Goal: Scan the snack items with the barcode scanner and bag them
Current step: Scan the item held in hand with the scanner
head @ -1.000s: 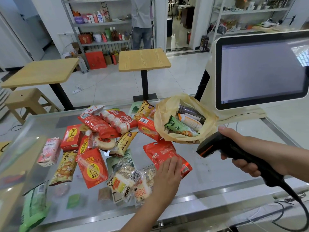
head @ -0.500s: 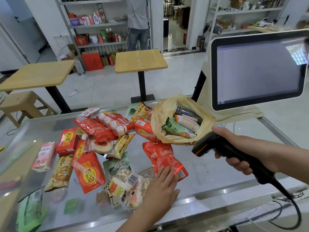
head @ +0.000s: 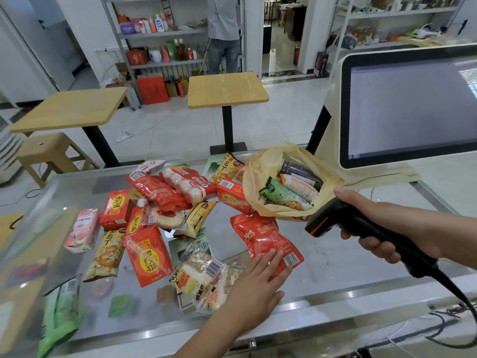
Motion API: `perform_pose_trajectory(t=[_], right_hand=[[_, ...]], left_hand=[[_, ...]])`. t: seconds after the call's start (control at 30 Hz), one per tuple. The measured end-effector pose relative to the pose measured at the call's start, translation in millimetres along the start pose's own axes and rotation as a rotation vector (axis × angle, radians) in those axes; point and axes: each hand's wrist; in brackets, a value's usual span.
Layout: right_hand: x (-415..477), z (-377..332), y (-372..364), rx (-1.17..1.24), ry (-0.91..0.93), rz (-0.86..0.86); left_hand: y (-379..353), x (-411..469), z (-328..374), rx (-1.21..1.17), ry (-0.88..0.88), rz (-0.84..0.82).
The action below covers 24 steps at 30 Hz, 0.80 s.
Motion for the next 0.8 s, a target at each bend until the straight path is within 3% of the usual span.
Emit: perform_pose_trajectory(t=[0.8], right_hand=[[-27,6,-14,0.025,-0.019,0.148]], left_hand=[[7,2,0,-0.007,-0.012,-0.081]])
Point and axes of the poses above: each hand's wrist, its own x-axis towards the middle knuckle, its own y-axis out of the back of the hand, z = x × y, and after that the axes turned 5 degrees about y, right-handed
